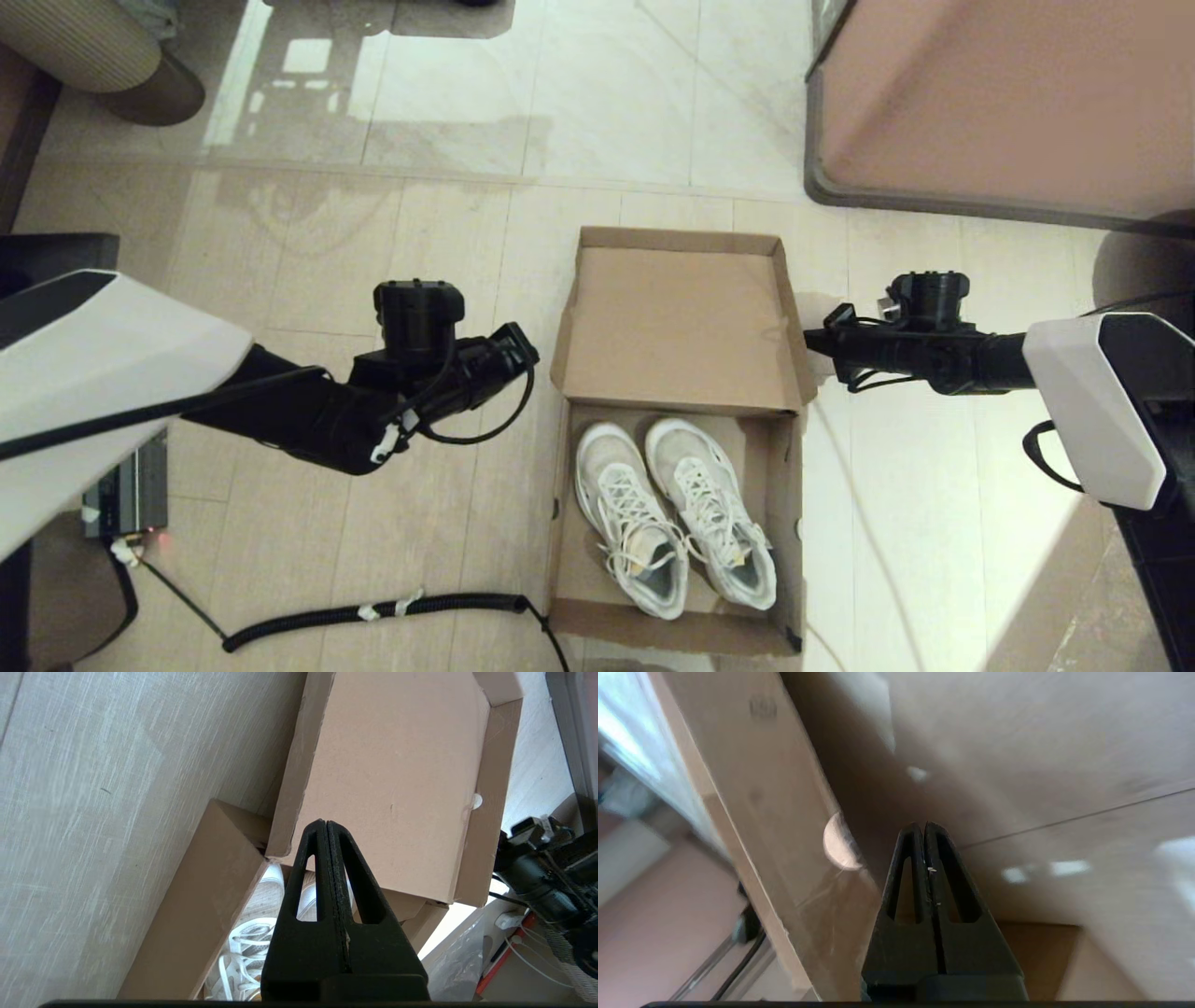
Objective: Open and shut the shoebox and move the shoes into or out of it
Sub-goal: Close the shoe box
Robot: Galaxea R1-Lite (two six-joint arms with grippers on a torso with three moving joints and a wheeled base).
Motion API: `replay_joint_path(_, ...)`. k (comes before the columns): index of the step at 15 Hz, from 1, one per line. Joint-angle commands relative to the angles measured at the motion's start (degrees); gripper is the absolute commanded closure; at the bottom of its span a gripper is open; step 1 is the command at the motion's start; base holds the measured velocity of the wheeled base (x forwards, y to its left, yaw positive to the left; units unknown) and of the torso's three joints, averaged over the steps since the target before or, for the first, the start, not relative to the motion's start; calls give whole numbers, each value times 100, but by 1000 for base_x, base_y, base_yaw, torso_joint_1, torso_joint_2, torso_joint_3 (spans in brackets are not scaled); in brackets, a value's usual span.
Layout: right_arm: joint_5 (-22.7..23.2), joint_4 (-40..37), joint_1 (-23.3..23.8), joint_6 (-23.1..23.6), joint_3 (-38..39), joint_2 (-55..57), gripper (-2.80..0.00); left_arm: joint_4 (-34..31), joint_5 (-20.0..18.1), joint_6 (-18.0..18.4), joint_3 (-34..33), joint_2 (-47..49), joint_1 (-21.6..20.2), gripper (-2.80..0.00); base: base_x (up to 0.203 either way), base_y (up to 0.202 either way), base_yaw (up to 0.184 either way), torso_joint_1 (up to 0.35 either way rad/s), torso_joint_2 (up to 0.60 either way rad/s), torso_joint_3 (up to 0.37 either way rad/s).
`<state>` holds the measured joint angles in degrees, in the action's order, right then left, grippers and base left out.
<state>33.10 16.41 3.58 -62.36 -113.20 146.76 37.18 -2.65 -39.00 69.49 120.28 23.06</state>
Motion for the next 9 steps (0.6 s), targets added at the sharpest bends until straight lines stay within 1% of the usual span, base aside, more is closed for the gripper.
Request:
replay_joint_path(1, 48, 242, -7, -326, 0, 109, 0, 35, 1, -29, -33, -84, 14, 0, 0, 0, 0, 0, 0, 0)
replay_joint_path(2, 101, 366, -7, -591, 0, 135, 0, 35, 1, -29, -59, -93, 14, 0, 0, 0, 0, 0, 0, 0)
replay_joint_path(3, 254, 597, -7, -859, 0, 185, 0, 35, 8, -26, -124, -116, 19, 0, 0, 0, 0, 0, 0, 0)
replay_joint_path(4, 325, 788, -7, -972, 0, 259, 0, 35, 10, -23, -171, -145, 23, 0, 0, 0, 0, 0, 0, 0)
replay_joint_path(9, 399, 881, -60, -1006, 0, 389, 0, 35, 10, -20, -217, -190, 32, 0, 0, 0, 0, 0, 0, 0)
